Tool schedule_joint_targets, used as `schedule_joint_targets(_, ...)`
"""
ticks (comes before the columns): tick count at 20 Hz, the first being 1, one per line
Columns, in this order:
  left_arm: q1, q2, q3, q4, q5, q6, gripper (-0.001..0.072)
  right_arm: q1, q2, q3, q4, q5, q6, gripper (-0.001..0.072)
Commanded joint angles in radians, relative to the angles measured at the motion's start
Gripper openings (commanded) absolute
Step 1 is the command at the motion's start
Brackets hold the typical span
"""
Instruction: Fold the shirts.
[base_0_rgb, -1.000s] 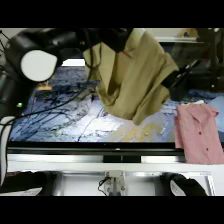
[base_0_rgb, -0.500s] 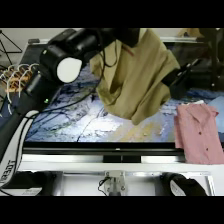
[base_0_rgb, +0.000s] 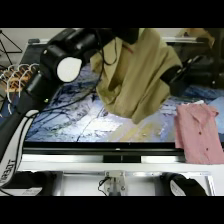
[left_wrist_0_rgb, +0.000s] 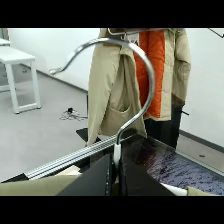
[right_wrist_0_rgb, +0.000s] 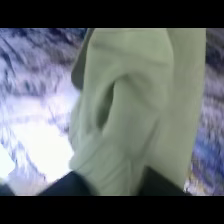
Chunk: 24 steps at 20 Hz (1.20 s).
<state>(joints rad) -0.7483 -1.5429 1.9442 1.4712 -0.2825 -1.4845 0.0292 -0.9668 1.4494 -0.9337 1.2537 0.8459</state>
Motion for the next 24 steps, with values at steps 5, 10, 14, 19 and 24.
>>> schedule_joint_targets(5, 0.055, 0.047, 0.002, 0.003, 0.010, -0.023, 0.0048, -0.001, -0.001, 0.000, 0.009, -0.112, 0.026, 0.0366)
schedule_joint_targets(10, 0.082, 0.055, 0.002, 0.003, -0.013, -0.077, 0.0048, -0.001, -0.001, 0.000, 0.179, -0.203, -0.006, 0.0310)
schedule_joint_targets(14, 0.083, 0.056, 0.002, 0.003, -0.048, -0.076, 0.0048, -0.001, 0.000, 0.000, 0.271, -0.219, -0.043, 0.0442)
schedule_joint_targets(19, 0.096, 0.056, 0.002, 0.003, -0.056, -0.077, 0.0048, -0.001, -0.001, 0.000, 0.298, -0.219, -0.050, 0.0069)
schedule_joint_targets(24, 0.101, 0.059, 0.002, 0.003, -0.056, -0.072, 0.0106, -0.001, 0.000, 0.000, 0.312, -0.269, -0.090, 0.0060)
